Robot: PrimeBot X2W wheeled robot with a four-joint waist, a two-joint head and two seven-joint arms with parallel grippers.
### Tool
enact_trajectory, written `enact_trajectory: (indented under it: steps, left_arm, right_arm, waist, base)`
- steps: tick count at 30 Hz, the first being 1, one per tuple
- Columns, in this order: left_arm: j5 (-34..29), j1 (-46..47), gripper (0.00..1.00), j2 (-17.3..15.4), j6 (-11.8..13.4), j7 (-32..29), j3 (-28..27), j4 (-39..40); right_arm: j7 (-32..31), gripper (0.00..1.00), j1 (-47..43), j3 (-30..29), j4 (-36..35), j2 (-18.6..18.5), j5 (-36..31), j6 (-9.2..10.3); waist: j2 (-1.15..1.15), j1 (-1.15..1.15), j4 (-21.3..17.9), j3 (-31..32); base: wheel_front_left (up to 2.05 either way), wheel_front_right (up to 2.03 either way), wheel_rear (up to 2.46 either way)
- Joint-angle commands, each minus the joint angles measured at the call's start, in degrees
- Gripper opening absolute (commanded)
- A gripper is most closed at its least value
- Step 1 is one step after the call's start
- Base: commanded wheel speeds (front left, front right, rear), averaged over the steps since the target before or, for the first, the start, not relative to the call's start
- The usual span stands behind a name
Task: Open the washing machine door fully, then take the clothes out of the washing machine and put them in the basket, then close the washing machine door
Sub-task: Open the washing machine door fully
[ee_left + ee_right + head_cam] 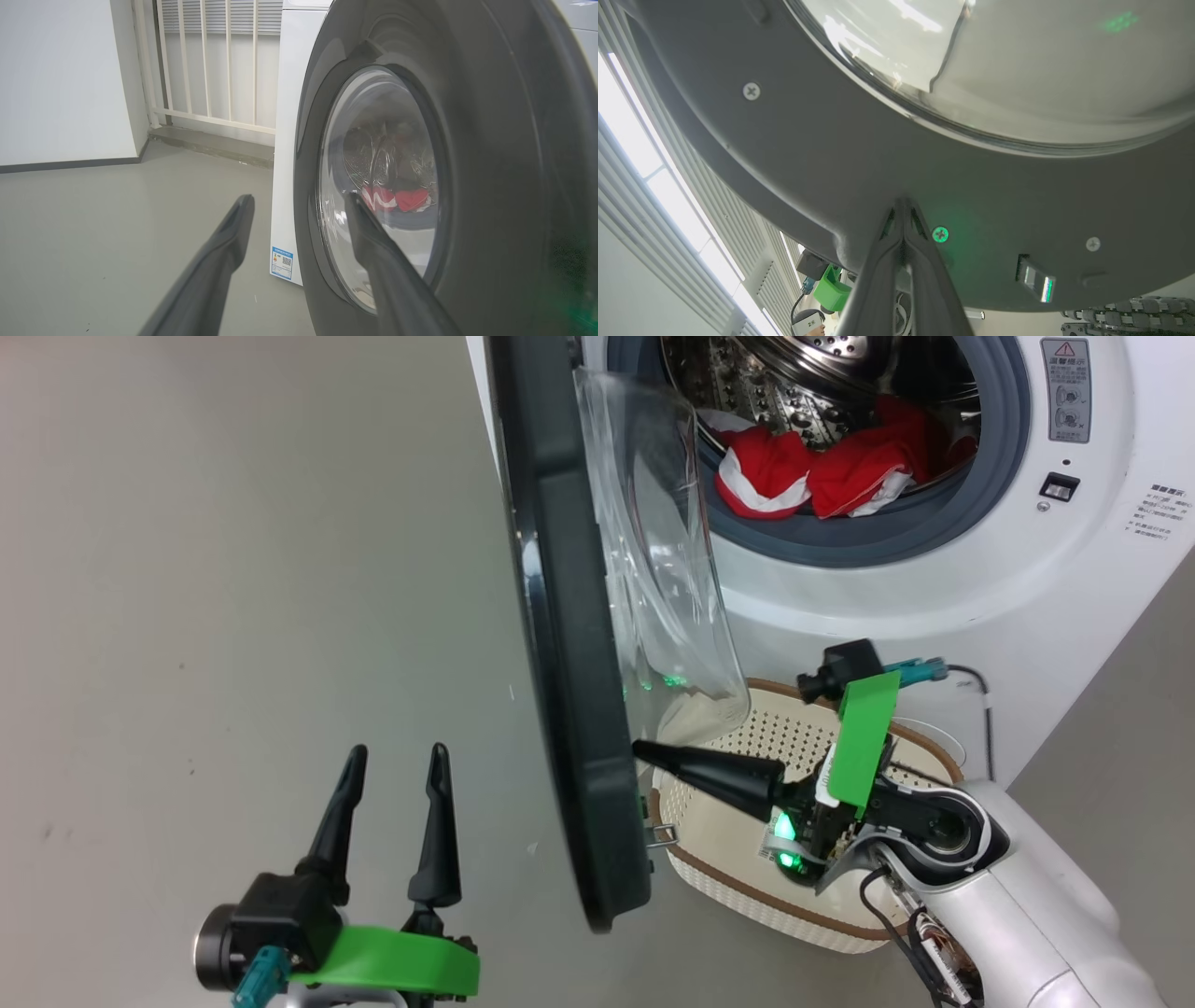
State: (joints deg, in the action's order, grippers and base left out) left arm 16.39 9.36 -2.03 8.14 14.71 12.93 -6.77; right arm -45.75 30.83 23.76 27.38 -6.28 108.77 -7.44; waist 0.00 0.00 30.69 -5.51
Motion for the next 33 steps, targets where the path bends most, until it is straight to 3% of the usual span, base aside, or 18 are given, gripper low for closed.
enact_trajectory:
  steps: [1, 2, 3, 4, 5, 12, 21, 29, 33]
  left_arm:
    - [0.7, 0.8, 1.00, -0.8, 0.0, 0.3, -1.7, 1.9]
    - [0.7, 0.8, 1.00, -0.8, -0.1, 0.3, -1.7, 2.0]
    - [0.7, 0.8, 1.00, -0.8, -0.2, 0.3, -1.7, 2.0]
    - [0.7, 0.8, 1.00, -0.8, -0.3, 0.3, -1.8, 2.0]
    - [0.8, 0.8, 1.00, -0.8, -0.5, 0.3, -1.8, 1.9]
    - [0.9, 1.0, 1.00, -0.8, -1.2, 0.3, -1.9, 1.1]
    - [0.5, 0.6, 1.00, -0.8, -2.3, 0.3, -2.8, 1.5]
    - [0.2, -1.1, 1.00, -0.8, -1.6, 0.3, -4.3, 4.0]
    - [-0.2, -1.9, 1.00, -0.8, -0.8, 0.3, -4.5, 4.7]
  right_arm:
    - [3.1, 0.00, 1.9, 0.1, -2.2, 0.3, -3.1, -0.05]
    - [4.4, 0.32, 1.8, -0.1, -2.7, 0.0, -4.5, -0.05]
    - [6.0, 0.49, 1.7, 0.0, -3.3, -0.6, -6.4, -0.05]
    - [7.5, 0.96, 1.5, 0.1, -4.0, -1.2, -8.6, -0.05]
    - [10.7, 1.00, 0.8, 1.1, -6.0, -2.8, -13.8, -0.05]
    - [19.1, 1.00, -3.5, 5.0, -13.7, -7.6, -26.6, -0.05]
    - [37.9, 1.00, -5.5, 12.0, -15.9, -14.2, -46.8, -0.05]
    - [56.4, 1.00, -5.9, 11.4, -6.3, -12.1, -62.5, -0.05]
    - [60.3, 1.00, -6.8, 6.5, -2.5, -8.2, -72.1, -0.05]
  waist:
    - [0.00, 0.00, 0.0, 0.0]
    - [0.00, 0.00, 0.0, 0.0]
    - [0.00, 0.00, -0.1, 0.1]
    - [0.00, 0.00, -0.1, 0.1]
    - [0.00, 0.00, -0.2, 0.3]
    - [0.00, 0.00, -0.5, 1.1]
    - [0.00, 0.00, -2.0, 2.1]
    - [0.00, 0.00, -3.6, 2.8]
    - [0.00, 0.00, -4.2, 3.0]
  base:
    - [0.00, 0.00, 0.00]
    - [0.00, 0.00, 0.00]
    - [0.00, 0.00, 0.00]
    - [0.00, 0.00, 0.00]
    - [0.00, 0.00, 0.00]
    - [0.00, 0.00, 0.00]
    - [0.00, 0.00, 0.00]
    - [0.00, 0.00, 0.00]
    - [0.00, 0.00, 0.00]
